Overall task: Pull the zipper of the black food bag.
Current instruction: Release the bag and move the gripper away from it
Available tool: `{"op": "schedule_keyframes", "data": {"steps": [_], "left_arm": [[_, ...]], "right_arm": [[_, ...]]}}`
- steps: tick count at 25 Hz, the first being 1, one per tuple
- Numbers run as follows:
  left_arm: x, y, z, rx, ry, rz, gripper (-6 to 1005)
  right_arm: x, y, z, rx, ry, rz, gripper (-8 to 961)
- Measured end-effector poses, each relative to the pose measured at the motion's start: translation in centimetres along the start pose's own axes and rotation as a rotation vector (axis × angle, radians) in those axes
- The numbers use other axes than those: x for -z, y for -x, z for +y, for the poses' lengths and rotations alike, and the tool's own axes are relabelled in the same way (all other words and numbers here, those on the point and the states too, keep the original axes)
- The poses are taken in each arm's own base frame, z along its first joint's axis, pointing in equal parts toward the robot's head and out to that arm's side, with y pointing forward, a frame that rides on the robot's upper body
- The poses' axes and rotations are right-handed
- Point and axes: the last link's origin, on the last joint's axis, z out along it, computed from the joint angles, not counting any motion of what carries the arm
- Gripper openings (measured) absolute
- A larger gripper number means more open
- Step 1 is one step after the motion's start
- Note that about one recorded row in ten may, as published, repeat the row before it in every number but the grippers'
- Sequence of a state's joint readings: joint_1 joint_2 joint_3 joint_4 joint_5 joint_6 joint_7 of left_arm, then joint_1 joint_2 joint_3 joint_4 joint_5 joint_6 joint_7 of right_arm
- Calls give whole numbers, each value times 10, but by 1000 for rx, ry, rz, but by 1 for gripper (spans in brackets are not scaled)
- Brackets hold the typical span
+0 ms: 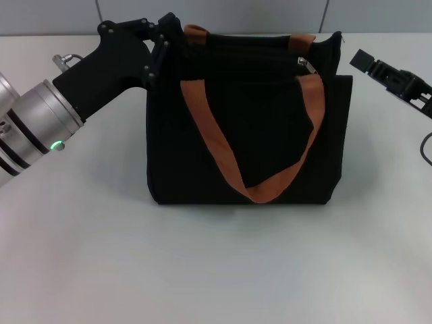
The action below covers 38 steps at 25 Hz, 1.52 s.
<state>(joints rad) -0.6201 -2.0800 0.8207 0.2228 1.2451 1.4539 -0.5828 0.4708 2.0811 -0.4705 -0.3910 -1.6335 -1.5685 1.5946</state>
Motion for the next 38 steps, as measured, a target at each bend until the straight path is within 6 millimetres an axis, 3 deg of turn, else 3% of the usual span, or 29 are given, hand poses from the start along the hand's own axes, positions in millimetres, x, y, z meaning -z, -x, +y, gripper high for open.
{"op": "schedule_keyframes", "data": {"steps": [9, 17, 21, 23, 28, 29, 32, 38], "left_arm": [[4, 2, 0, 21, -9, -6, 63], [5, 3, -7, 163, -34, -29, 64], [9, 2, -8, 170, -41, -19, 276], [11, 0, -7, 173, -42, -4, 324], [22, -6, -11, 186, -85, 63, 445], [36, -8, -14, 189, -122, 87, 513], [52, -11, -21, 185, -163, 88, 717], [90, -12, -30, 173, -264, 80, 726]], "right_arm": [[10, -12, 8, 131, 40, -70, 270], [12, -19, 17, 194, 90, -93, 499], [14, -20, 17, 190, 79, -126, 643], [18, -20, 18, 216, 83, -150, 721], [24, -22, 23, 251, 91, -207, 722], [24, -22, 23, 251, 91, -207, 722], [24, -22, 22, 250, 85, -205, 722], [24, -22, 22, 254, 84, -207, 722]]}}
